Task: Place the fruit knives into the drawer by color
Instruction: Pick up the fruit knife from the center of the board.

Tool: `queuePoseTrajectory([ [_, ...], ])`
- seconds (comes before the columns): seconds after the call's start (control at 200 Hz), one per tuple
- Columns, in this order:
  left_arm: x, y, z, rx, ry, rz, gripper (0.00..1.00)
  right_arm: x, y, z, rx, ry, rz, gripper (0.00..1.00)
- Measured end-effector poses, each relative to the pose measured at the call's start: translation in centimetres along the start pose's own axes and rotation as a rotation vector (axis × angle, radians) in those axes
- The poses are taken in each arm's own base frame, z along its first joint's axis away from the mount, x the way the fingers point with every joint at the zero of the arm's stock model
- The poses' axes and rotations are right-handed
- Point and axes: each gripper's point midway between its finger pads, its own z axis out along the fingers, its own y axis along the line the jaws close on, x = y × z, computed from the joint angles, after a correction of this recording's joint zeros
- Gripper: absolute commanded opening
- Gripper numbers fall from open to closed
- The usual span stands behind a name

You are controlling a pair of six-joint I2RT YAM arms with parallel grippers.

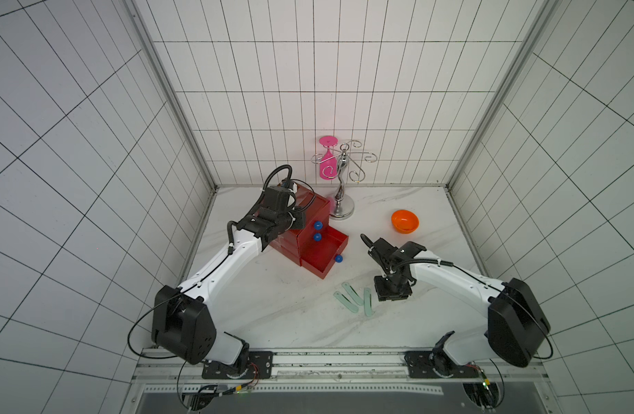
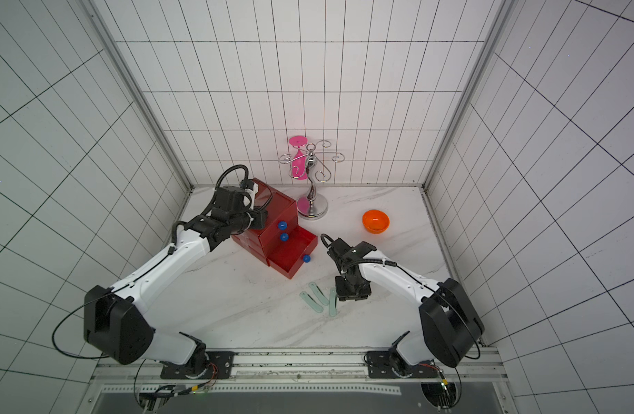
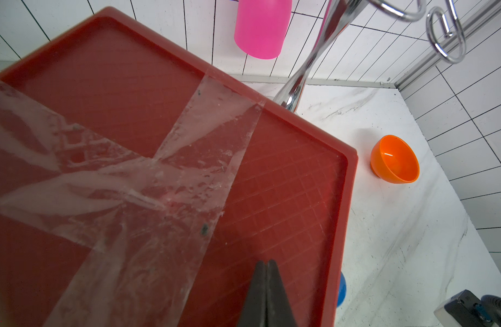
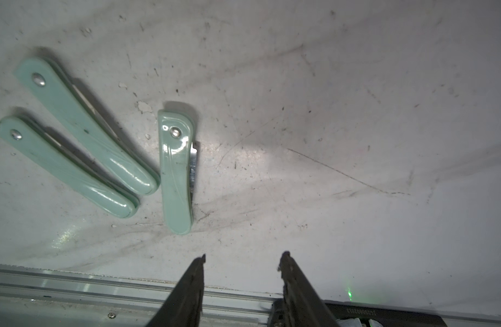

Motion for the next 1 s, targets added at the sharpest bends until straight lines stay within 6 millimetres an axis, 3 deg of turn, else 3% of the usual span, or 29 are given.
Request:
queuePoseTrajectory([
  [0.48, 0.0, 0.1, -0.1, 0.011, -0.007, -0.013, 0.00, -0.9, 2.9, 2.4, -0.014, -0.011, 0.015, 0.49],
  [1.0, 0.0, 0.2, -0.1, 0.043, -0.002, -0.027, 0.00, -1.7, 4.0, 4.4, -0.030, 0.006, 0.044, 0.48],
])
